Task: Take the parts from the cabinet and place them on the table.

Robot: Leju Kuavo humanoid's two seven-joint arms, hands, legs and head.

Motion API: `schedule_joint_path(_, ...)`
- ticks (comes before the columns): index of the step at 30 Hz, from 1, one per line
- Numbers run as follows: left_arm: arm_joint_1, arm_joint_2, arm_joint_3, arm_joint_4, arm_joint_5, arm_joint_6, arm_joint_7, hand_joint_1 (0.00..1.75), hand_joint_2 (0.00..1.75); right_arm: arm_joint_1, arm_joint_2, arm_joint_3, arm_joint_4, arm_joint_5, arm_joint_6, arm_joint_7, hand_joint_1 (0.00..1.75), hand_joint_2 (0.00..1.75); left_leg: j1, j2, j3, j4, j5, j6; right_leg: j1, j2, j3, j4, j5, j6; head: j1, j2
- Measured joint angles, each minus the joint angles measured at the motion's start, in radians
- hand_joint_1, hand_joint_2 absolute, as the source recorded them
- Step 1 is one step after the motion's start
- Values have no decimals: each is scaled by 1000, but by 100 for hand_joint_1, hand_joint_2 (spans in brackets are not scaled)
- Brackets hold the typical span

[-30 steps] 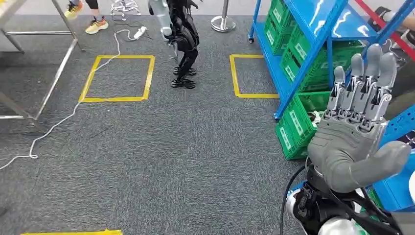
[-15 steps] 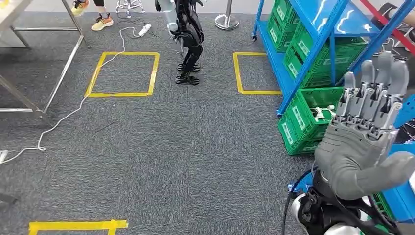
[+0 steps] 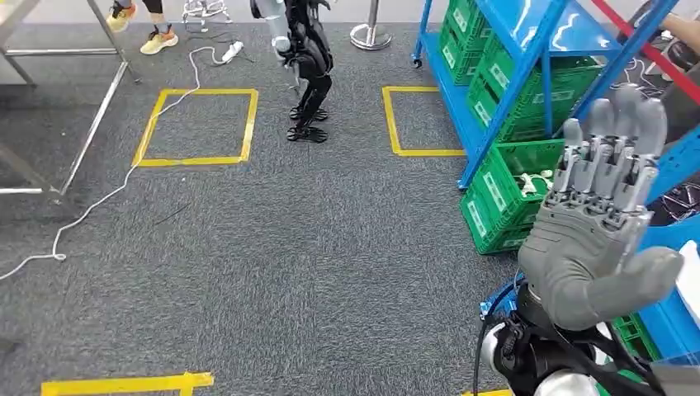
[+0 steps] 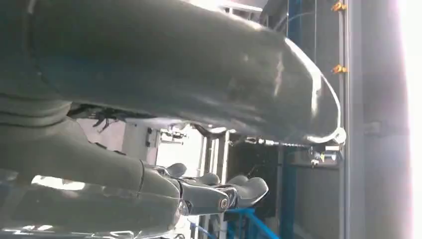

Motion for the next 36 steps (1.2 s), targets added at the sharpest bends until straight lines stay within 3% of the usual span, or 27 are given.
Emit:
schedule_joint_path(1,0,0,0,0,0,0,0,0,0,1,0,0,0,0,0,0,0,0,0,-1,1,0,0,1,0,-1,0,0,5,-27,4,0)
schedule_joint_path(2,0,0,0,0,0,0,0,0,0,0,0,0,0,1,0,0,0,175,-1,-2,2,0,0,2,1,0,0,1,8,-39,8,0)
schedule_joint_path(4,0,0,0,0,0,-1,-2,0,0,1,0,0,0,21,0,0,0,175,-4,-3,2,0,1,12,1,0,0,1,13,-47,13,0)
schedule_joint_path(5,0,-1,0,0,-1,-1,-2,0,0,1,0,0,0,30,0,2,0,0,-6,-3,2,0,0,15,1,0,0,1,15,-50,15,0)
schedule_joint_path(7,0,-2,0,0,-2,-1,-2,0,0,2,0,0,0,23,0,4,0,0,-10,-3,2,0,1,18,-2,0,1,0,16,-51,24,0)
schedule_joint_path(8,0,-2,0,0,-3,-1,-2,0,0,2,0,0,0,14,0,3,0,0,-15,-3,1,4,-2,23,-3,0,2,-4,20,-47,26,0)
schedule_joint_path(9,0,-2,0,0,-5,-1,-2,0,0,2,0,0,0,5,0,-1,0,0,-18,-4,1,4,-2,30,-9,-2,4,-7,22,-28,29,0)
schedule_joint_path(13,0,0,0,0,-8,-1,-2,0,0,6,1,0,0,-3,0,-8,0,0,-29,-4,-4,5,-4,41,-24,-1,3,-15,23,31,25,0)
schedule_joint_path(14,0,0,0,0,-8,-1,-2,0,0,6,1,0,0,-3,0,-8,0,0,-30,-4,-4,5,-3,44,-26,0,3,-18,24,42,24,0)
schedule_joint_path(16,0,1,0,0,-8,-1,-2,0,0,7,1,0,0,-3,0,-8,0,0,-22,3,2,-8,5,57,-27,4,-2,-5,9,51,24,0)
schedule_joint_path(17,0,1,0,0,-8,-2,-3,0,0,7,1,0,-1,-3,0,-10,0,0,-22,5,5,-11,5,58,-26,4,-20,36,-16,48,29,0)
schedule_joint_path(19,1,1,-1,0,-8,-6,-5,0,0,10,0,0,-3,-3,0,-15,0,0,-25,12,6,-11,3,63,-25,5,-100,197,-86,42,39,0)
schedule_joint_path(20,1,1,-1,0,-8,-6,-5,0,0,13,0,0,-3,-3,0,-17,0,0,-28,15,6,-11,2,63,-25,5,-139,268,-106,38,42,0)
schedule_joint_path(21,1,1,-1,0,-8,-6,-6,0,0,16,0,0,-3,-4,0,-17,0,0,-30,20,7,-10,0,65,-25,5,-162,301,-106,35,46,0)
schedule_joint_path(22,1,1,-1,0,-8,-6,-8,0,0,19,0,0,-3,-4,0,-17,0,0,-32,25,10,-10,-2,64,-24,5,-161,292,-86,30,47,0)
schedule_joint_path(23,1,1,-1,0,-8,-6,-10,0,0,20,0,0,-3,-4,0,-17,0,0,-33,30,15,-10,-6,63,-22,4,-143,244,-43,24,47,0)
schedule_joint_path(24,2,1,-1,0,-8,-6,-11,0,0,20,0,0,-4,-2,0,-17,0,0,-33,39,23,-10,-11,60,-17,-3,-107,160,12,16,48,0)
schedule_joint_path(25,2,1,-1,0,-8,-6,-13,0,0,19,0,-1,-8,0,0,-17,0,0,-33,47,30,-10,-17,57,-11,-22,-71,77,58,7,50,0)
schedule_joint_path(26,4,1,-1,0,-8,-6,-14,0,0,19,0,-1,-12,5,0,-18,0,0,-34,57,29,-12,-22,51,2,-70,-51,49,45,3,51,0)
schedule_joint_path(27,5,2,-1,0,-8,-6,-16,0,0,17,0,-1,-16,11,0,-18,0,0,-38,68,32,-7,-26,44,11,-75,-48,25,44,1,50,0)
schedule_joint_path(30,17,2,-3,0,-16,-14,-18,0,0,27,0,0,-30,36,0,-18,0,0,-37,121,34,-12,-31,31,11,-25,-53,14,39,-4,49,0)
schedule_joint_path(31,16,3,-5,0,-20,-17,-17,0,0,29,0,0,-36,43,0,-18,0,0,-34,87,34,-6,-45,21,1,-16,-45,2,45,-9,49,0)
schedule_joint_path(32,15,4,-8,0,-23,-19,-16,0,0,27,0,0,-41,53,0,-20,0,0,-28,4,26,25,-64,16,0,-5,-43,-1,46,-11,43,0)
schedule_joint_path(33,16,4,-8,0,-23,-22,-11,0,0,26,0,0,-43,58,0,-20,0,0,-26,-15,-6,88,-97,13,-1,5,-42,-1,46,-14,37,0)
schedule_joint_path(35,21,5,-9,0,-25,-26,-4,0,0,28,4,0,-42,64,0,-20,0,0,-19,-19,-95,249,-160,4,-2,29,-42,-1,45,-16,22,0)
schedule_joint_path(36,25,5,-10,1,-26,-26,-1,0,0,28,5,0,-42,66,0,-20,0,0,-16,-16,-125,294,-163,0,-2,43,-42,0,45,-16,19,0)
